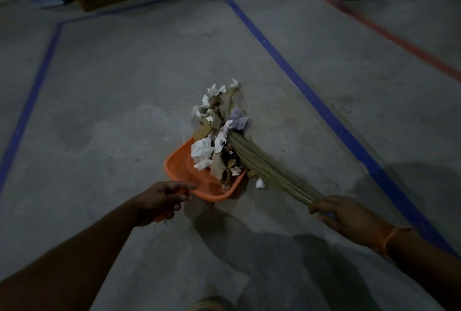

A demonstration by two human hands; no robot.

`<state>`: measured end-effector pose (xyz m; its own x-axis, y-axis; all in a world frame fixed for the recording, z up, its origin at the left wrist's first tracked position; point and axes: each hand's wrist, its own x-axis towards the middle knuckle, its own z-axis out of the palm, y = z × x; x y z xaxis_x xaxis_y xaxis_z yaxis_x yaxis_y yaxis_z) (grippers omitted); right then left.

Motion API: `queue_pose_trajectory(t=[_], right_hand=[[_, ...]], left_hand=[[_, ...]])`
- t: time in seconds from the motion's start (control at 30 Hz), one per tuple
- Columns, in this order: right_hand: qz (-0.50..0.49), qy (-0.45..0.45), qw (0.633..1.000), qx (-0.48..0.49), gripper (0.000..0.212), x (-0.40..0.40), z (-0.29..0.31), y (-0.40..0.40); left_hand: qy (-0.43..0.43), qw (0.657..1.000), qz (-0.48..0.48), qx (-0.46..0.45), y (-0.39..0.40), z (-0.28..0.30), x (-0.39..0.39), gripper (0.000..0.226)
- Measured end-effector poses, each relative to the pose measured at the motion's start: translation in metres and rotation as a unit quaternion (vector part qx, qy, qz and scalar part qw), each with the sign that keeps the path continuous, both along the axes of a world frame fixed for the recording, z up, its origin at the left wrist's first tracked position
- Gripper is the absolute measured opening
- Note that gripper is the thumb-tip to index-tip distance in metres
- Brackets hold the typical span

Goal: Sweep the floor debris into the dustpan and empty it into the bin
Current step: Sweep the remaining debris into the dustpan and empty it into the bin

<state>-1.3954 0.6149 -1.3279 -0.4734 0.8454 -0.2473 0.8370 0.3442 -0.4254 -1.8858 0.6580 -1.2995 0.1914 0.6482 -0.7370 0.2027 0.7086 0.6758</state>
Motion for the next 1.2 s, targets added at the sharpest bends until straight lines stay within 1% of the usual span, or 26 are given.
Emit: queue_pose_trajectory(t=[0.1,0.13,0.27,0.37,0.67,0.83,1.07,1.2], right_hand=[[0.006,0.017,1.0,0.023,0.037,-0.003,-0.003,-0.012],[0.01,0.024,0.999,0.026,0.038,-0.003,-0.005,-0.017],[0.006,0.045,0.999,0.022,0.029,-0.004,-0.007,-0.034],[0.013,0.037,0.999,0.021,0.025,-0.001,-0.009,-0.035],[0.038,0.044,0.998,0.032,0.027,-0.001,-0.001,-0.032],[0.039,0.04,0.998,0.039,0.024,-0.004,0.004,-0.03],[0.023,0.047,0.999,0.008,0.026,-0.008,0.02,-0.031],[0.028,0.072,0.997,0.023,0.04,-0.002,0.035,-0.034]], left_hand=[[-0.012,1.0,0.019,0.004,-0.003,-0.003,0.003,0.036],[-0.018,1.0,0.024,0.006,-0.004,-0.005,0.002,0.036],[-0.032,0.999,0.03,0.011,-0.006,-0.005,0.001,0.037],[-0.036,0.998,0.036,0.022,-0.005,-0.006,0.002,0.037],[-0.036,0.997,0.032,0.055,-0.007,-0.004,-0.004,0.038],[-0.035,0.996,0.039,0.069,-0.008,-0.002,-0.006,0.038],[-0.02,0.996,0.048,0.078,-0.01,0.006,-0.005,0.037],[-0.025,0.993,0.055,0.098,-0.015,0.01,-0.006,0.038]])
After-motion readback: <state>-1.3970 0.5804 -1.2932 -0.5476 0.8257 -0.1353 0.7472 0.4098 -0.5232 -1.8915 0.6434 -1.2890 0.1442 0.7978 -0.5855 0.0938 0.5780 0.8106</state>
